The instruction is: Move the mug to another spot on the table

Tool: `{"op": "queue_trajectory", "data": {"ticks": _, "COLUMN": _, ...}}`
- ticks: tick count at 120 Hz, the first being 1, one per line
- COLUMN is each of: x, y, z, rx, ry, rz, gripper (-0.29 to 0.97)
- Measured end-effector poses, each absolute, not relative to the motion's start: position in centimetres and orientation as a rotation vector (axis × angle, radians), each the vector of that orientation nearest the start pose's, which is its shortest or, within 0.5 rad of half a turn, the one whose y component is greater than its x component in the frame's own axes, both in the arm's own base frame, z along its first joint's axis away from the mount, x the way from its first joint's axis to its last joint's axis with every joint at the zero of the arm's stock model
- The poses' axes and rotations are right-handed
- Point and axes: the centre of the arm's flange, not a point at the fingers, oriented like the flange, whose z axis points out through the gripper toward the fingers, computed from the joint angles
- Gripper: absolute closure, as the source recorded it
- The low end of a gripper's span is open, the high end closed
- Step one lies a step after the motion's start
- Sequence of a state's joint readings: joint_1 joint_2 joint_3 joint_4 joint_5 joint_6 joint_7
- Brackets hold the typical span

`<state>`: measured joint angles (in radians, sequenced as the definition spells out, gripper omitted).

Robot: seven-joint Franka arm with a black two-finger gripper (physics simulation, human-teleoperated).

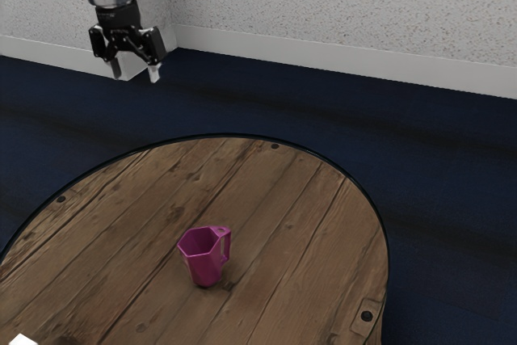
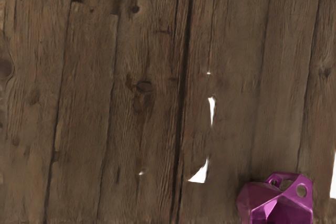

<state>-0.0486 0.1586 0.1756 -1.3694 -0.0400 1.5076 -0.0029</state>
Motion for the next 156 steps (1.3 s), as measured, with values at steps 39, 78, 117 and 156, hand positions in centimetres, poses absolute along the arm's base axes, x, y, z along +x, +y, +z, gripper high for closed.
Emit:
{"op": "queue_trajectory", "data": {"ticks": 39, "x": 61.3, "y": 0.6, "z": 56.2, "rx": -3.161, "ry": -0.066, "rz": 0.115, "gripper": 0.01}}
{"op": "queue_trajectory", "data": {"ticks": 78, "x": 61.1, "y": -6.6, "z": 43.7, "rx": -3.176, "ry": 0.164, "rz": 0.114, "gripper": 0.01}}
{"op": "queue_trajectory", "data": {"ticks": 117, "x": 59.3, "y": -10.6, "z": 36.6, "rx": -3.089, "ry": 0.686, "rz": 0.159, "gripper": 0.01}}
{"op": "queue_trajectory", "data": {"ticks": 156, "x": 56.8, "y": -12.3, "z": 33.0, "rx": -3.032, "ry": 0.916, "rz": 0.105, "gripper": 0.01}}
